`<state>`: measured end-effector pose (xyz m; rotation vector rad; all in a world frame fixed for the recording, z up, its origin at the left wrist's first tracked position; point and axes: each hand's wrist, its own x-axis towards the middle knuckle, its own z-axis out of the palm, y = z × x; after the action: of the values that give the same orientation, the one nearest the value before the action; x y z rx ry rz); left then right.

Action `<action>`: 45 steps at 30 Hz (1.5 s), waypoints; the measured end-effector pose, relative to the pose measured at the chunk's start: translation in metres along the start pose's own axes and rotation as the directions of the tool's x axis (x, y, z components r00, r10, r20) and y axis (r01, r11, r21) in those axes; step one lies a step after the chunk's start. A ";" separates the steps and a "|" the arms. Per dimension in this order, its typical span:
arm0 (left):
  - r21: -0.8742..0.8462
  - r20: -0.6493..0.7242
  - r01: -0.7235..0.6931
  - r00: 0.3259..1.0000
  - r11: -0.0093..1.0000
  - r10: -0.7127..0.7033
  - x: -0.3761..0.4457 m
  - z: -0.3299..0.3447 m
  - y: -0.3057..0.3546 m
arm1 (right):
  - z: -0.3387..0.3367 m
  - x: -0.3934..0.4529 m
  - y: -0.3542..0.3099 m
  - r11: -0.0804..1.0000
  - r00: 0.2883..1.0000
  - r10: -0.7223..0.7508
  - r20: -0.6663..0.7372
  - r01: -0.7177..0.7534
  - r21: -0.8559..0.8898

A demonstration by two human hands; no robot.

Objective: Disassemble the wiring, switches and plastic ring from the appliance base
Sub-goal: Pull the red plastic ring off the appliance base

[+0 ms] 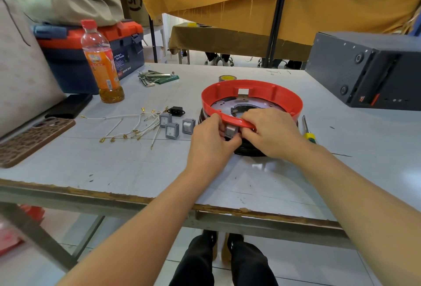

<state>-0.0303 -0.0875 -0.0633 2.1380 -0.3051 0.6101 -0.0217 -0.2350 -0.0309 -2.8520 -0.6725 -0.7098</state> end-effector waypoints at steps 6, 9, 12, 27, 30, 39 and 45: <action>-0.031 0.034 -0.002 0.999 1.000 0.003 -0.004 -0.003 -0.001 | 0.003 0.002 -0.002 0.999 1.000 0.000 -0.013 0.000 -0.041; -0.070 0.045 0.018 0.999 0.997 -0.015 -0.004 -0.006 -0.002 | 0.001 0.003 0.000 1.000 1.000 -0.005 0.011 0.006 -0.028; -0.066 0.050 0.024 0.999 0.998 -0.021 -0.002 -0.009 -0.003 | 0.001 0.003 0.001 1.000 1.000 0.006 0.020 -0.006 -0.022; 0.213 0.060 0.018 0.998 0.977 -0.031 0.011 -0.075 -0.056 | 0.005 0.002 0.002 1.000 0.999 0.013 -0.048 -0.013 0.004; 0.293 0.086 -0.048 0.996 0.955 0.024 0.014 -0.071 -0.059 | 0.005 0.003 0.002 1.000 0.999 0.015 -0.039 -0.016 -0.009; 0.556 0.091 -0.139 0.990 0.819 0.106 0.019 -0.062 -0.059 | -0.002 0.000 0.001 0.999 0.999 -0.044 -0.021 0.044 0.006; 0.650 0.098 -0.097 0.994 0.754 0.042 0.029 -0.057 -0.060 | -0.006 0.002 0.000 0.987 0.995 -0.102 0.024 0.104 -0.119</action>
<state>0.0015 -0.0058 -0.0600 2.8483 -0.2312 0.7563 -0.0229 -0.2352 -0.0251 -2.9539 -0.8117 -0.7657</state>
